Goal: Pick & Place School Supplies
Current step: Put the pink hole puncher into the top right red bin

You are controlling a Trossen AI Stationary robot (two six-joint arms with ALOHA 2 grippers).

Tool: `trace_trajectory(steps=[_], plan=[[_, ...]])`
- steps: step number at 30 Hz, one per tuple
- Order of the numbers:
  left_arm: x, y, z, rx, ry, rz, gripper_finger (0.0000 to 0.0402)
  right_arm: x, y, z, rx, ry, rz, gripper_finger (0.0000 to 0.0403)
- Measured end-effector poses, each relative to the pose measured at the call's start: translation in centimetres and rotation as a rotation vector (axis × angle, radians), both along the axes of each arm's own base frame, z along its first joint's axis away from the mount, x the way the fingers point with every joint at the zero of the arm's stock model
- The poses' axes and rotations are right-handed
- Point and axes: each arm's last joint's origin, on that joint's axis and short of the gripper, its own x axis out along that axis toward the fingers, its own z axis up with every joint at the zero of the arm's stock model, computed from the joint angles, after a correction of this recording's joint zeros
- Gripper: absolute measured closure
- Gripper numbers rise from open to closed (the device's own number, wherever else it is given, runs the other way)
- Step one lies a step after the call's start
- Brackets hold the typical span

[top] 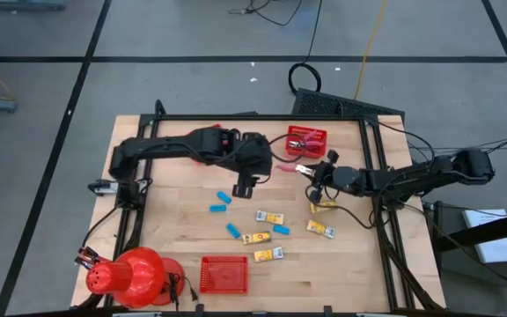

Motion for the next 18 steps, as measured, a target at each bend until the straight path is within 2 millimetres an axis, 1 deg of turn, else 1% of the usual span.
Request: trace_trajectory(steps=[2,3,6,8,10,13,15,18], plan=[[-1.2,0.3,0.0,-0.005,-0.059,0.006,0.0179,0.0,-0.1,0.0,0.008,-0.001,0.009,0.0310],[-2.2,0.5,0.3,-0.012,-0.114,0.012,0.0179,0.0,-0.1,0.0,0.008,-0.001,0.010,0.0310],[-5.9,1.0,1.0,-0.026,-0.313,0.048,0.0179,0.0,-0.1,0.0,0.005,-0.003,0.011,0.0310],[-8.7,0.9,0.7,-0.040,-0.447,0.069,0.0179,0.0,-0.1,0.2,-0.002,-0.006,0.015,0.0310],[-11.0,0.8,-0.6,-0.063,-0.550,0.086,0.0179,0.0,-0.1,0.3,-0.011,-0.014,0.016,0.0310],[-13.8,0.7,-3.5,-0.094,-0.703,0.112,0.0179,-0.2,-0.6,0.7,-0.031,-0.030,-0.002,0.0310],[-15.1,0.6,-6.2,-0.110,-0.760,0.141,0.0179,-0.4,-1.2,1.0,-0.040,-0.036,-0.028,0.0310],[-16.3,0.8,-10.4,-0.134,-0.783,0.191,0.0179,-1.0,-2.3,1.3,-0.052,-0.028,-0.082,0.0310]])
